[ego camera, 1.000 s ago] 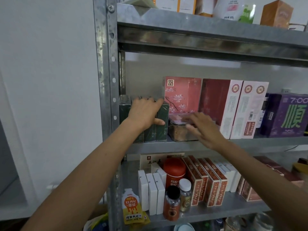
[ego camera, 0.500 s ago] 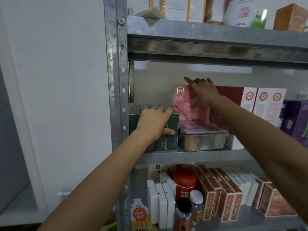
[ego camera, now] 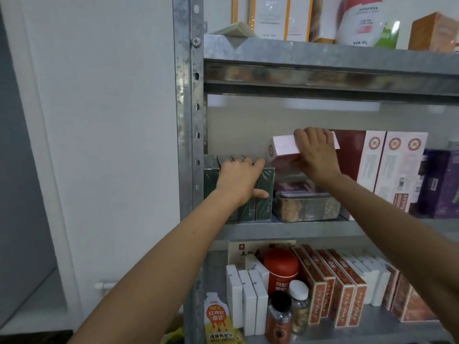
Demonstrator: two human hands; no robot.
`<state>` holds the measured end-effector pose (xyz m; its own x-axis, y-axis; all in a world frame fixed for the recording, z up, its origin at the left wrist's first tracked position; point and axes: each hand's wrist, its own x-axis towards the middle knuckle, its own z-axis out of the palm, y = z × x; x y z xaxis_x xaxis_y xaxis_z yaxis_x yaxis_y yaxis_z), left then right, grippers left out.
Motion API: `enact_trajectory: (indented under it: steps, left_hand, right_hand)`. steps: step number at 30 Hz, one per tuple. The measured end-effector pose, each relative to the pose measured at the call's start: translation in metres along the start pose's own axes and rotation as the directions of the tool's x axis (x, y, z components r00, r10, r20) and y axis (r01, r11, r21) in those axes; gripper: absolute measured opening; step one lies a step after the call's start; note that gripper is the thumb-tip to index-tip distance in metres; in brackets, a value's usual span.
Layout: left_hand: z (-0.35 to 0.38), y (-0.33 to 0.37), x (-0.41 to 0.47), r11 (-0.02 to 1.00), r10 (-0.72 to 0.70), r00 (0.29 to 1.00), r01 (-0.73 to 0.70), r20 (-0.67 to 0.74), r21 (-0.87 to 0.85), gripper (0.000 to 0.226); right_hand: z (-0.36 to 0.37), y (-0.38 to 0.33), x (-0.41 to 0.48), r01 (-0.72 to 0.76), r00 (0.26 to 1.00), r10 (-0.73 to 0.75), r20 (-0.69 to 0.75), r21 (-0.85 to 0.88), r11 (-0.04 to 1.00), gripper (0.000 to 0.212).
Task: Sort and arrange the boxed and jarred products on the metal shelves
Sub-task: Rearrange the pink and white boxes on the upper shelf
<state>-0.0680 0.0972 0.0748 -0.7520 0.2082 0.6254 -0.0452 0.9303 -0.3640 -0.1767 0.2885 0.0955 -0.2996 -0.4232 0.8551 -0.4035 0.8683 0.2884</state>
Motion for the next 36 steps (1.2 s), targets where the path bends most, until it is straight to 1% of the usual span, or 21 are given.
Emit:
enact_trajectory:
  steps: [2,5,8,10,13,15,17,19,22,25,27,29,31,33,34,35,36]
  left_hand:
    - [-0.001,0.000,0.000,1.000,-0.003,1.000,0.003,0.010,-0.003,0.081]
    - [-0.002,0.001,0.002,1.000,0.003,0.999,-0.003,0.037,-0.009,0.082]
    - [-0.003,0.002,0.002,0.998,-0.012,0.999,0.015,0.050,-0.055,0.084]
    - [-0.005,0.003,0.002,0.992,-0.055,0.997,0.060,0.048,-0.107,0.088]
    - [-0.007,0.007,0.000,0.965,-0.136,0.988,0.148,0.066,-0.216,0.103]
    - [-0.009,0.010,-0.002,0.927,-0.199,0.980,0.186,-0.008,-0.327,0.110]
    - [-0.011,0.014,-0.006,0.880,-0.260,0.954,0.172,-0.146,-0.443,0.111]
    - [-0.013,0.019,-0.012,0.850,-0.274,0.920,0.096,-0.279,-0.518,0.109]
    - [-0.020,0.029,-0.023,0.818,-0.214,0.854,-0.109,-0.474,-0.565,0.101]
    - [-0.031,0.040,-0.040,0.742,-0.186,0.782,-0.286,-0.595,-0.607,0.081]
    - [-0.034,0.046,-0.055,0.690,-0.180,0.775,-0.339,-0.605,-0.640,0.073]
    - [-0.038,0.051,-0.071,0.578,-0.184,0.809,-0.369,-0.558,-0.727,0.071]
    - [-0.042,0.057,-0.089,0.453,-0.184,0.840,-0.388,-0.510,-0.803,0.076]
    - [-0.046,0.061,-0.107,0.336,-0.202,0.870,-0.370,-0.450,-0.866,0.088]
    - [-0.047,0.062,-0.116,0.282,-0.209,0.886,-0.351,-0.414,-0.893,0.090]
    - [-0.048,0.064,-0.124,0.239,-0.220,0.899,-0.326,-0.378,-0.915,0.086]
    - [-0.049,0.065,-0.132,0.199,-0.241,0.911,-0.291,-0.335,-0.936,0.077]
  right_hand:
    - [-0.001,-0.001,-0.016,-0.042,0.995,0.044,-0.090,0.029,0.999,0.075]
    - [-0.008,-0.001,-0.032,-0.078,0.959,0.114,-0.260,0.144,0.986,0.079]
    - [-0.018,-0.003,-0.043,-0.061,0.919,0.108,-0.379,0.135,0.989,0.082]
    - [-0.029,-0.003,-0.049,-0.048,0.895,0.104,-0.434,0.136,0.989,0.079]
    - [-0.048,-0.004,-0.059,0.037,0.829,0.028,-0.559,0.105,0.994,0.065]
    - [-0.061,-0.004,-0.070,0.086,0.776,-0.019,-0.630,0.075,0.993,0.055]
    - [-0.075,-0.001,-0.083,0.116,0.736,-0.024,-0.676,0.091,0.989,0.052]
    - [-0.088,0.005,-0.097,0.150,0.693,-0.026,-0.720,0.109,0.983,0.053]
    - [-0.105,0.015,-0.117,0.207,0.635,-0.047,-0.771,0.111,0.972,0.050]
    - [-0.116,0.024,-0.133,0.253,0.640,0.014,-0.768,0.228,0.940,0.047]
    - [-0.121,0.029,-0.142,0.270,0.675,0.073,-0.734,0.338,0.901,0.045]
    - [-0.124,0.032,-0.151,0.269,0.724,0.125,-0.678,0.445,0.854,0.049]
    - [-0.125,0.033,-0.157,0.216,0.785,0.208,-0.584,0.573,0.791,0.056]
    - [-0.127,0.032,-0.162,0.091,0.852,0.314,-0.420,0.709,0.700,0.072]
    - [-0.129,0.031,-0.164,0.026,0.876,0.349,-0.334,0.754,0.656,0.082]
    - [-0.132,0.029,-0.166,-0.028,0.887,0.372,-0.272,0.775,0.632,0.088]
    - [-0.134,0.027,-0.166,-0.068,0.895,0.382,-0.230,0.777,0.626,0.086]
